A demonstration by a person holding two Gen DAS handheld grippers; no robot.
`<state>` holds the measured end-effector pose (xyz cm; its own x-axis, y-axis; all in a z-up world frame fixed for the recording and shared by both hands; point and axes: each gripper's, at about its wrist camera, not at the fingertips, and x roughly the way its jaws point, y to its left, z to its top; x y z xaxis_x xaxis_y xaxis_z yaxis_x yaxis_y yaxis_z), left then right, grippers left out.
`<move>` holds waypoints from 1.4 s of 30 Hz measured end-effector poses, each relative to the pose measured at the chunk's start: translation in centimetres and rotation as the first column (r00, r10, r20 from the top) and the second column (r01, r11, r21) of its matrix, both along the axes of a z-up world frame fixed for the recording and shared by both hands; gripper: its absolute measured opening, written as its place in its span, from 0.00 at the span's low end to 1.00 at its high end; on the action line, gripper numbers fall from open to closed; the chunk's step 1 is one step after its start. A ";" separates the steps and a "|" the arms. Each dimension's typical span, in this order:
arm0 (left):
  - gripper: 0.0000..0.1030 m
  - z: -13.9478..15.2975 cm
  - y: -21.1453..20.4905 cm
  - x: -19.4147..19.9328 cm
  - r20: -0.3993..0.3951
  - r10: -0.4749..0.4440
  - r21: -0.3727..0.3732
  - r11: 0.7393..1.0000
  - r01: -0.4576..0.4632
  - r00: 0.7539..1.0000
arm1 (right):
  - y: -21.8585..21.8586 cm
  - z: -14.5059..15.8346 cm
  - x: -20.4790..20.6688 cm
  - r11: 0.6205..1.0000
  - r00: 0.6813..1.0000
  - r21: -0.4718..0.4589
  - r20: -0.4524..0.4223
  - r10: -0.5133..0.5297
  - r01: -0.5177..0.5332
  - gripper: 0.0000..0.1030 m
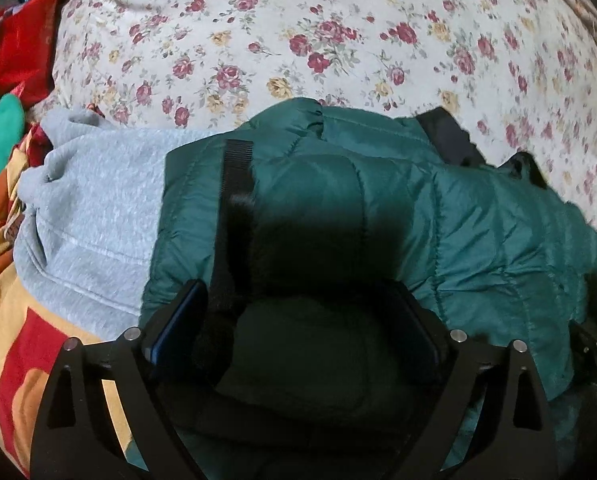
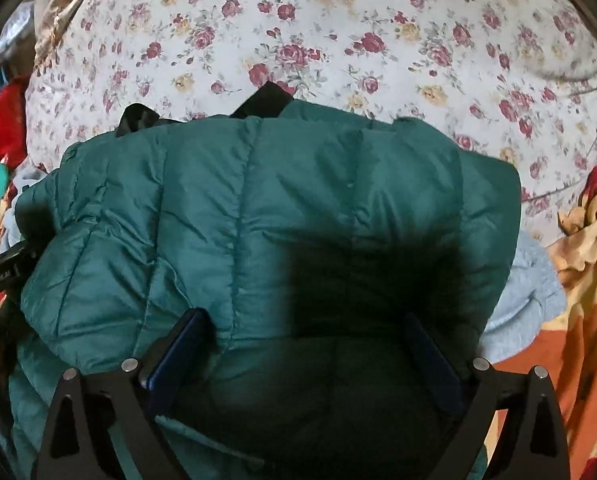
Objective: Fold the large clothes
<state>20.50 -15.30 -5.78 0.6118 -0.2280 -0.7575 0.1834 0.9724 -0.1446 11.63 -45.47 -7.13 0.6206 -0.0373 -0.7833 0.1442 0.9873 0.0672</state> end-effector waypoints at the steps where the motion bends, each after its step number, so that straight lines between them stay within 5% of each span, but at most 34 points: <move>1: 0.89 0.5 0.5 -0.2 -0.005 -0.001 -0.014 1.000 0.001 1.000 | -0.1 0.8 -0.7 1.000 1.000 0.009 0.015 -0.001 0.001 0.95; 6: 0.89 3.2 3.2 -2.5 0.041 -0.013 -0.029 0.999 0.014 0.999 | -1.4 3.7 -4.7 0.999 0.995 0.027 0.094 -0.033 0.031 0.95; 12: 0.89 4.3 5.4 -6.3 0.033 -0.053 0.033 0.998 0.052 0.998 | -3.6 0.5 -4.9 0.996 0.995 0.058 -0.067 -0.068 0.072 0.95; 15: 0.89 4.3 6.5 -8.4 0.028 -0.057 0.061 0.997 0.055 0.998 | -3.9 2.0 -7.2 0.990 0.997 0.111 -0.016 -0.081 0.082 0.95; 20: 0.89 3.9 7.6 -11.4 0.006 -0.072 0.134 0.988 0.071 0.997 | -2.2 5.0 -11.4 0.999 0.999 0.044 0.023 -0.025 0.024 0.95; 26: 0.89 3.7 8.8 -14.8 0.014 -0.079 0.148 0.986 0.076 0.997 | -1.5 6.7 -16.9 0.998 0.998 0.066 0.065 -0.010 0.006 0.95; 42: 0.89 2.6 11.6 -21.3 -0.009 -0.086 0.180 0.980 0.086 0.996 | 0.7 5.2 -28.4 0.999 1.000 0.040 0.003 0.028 -0.028 0.95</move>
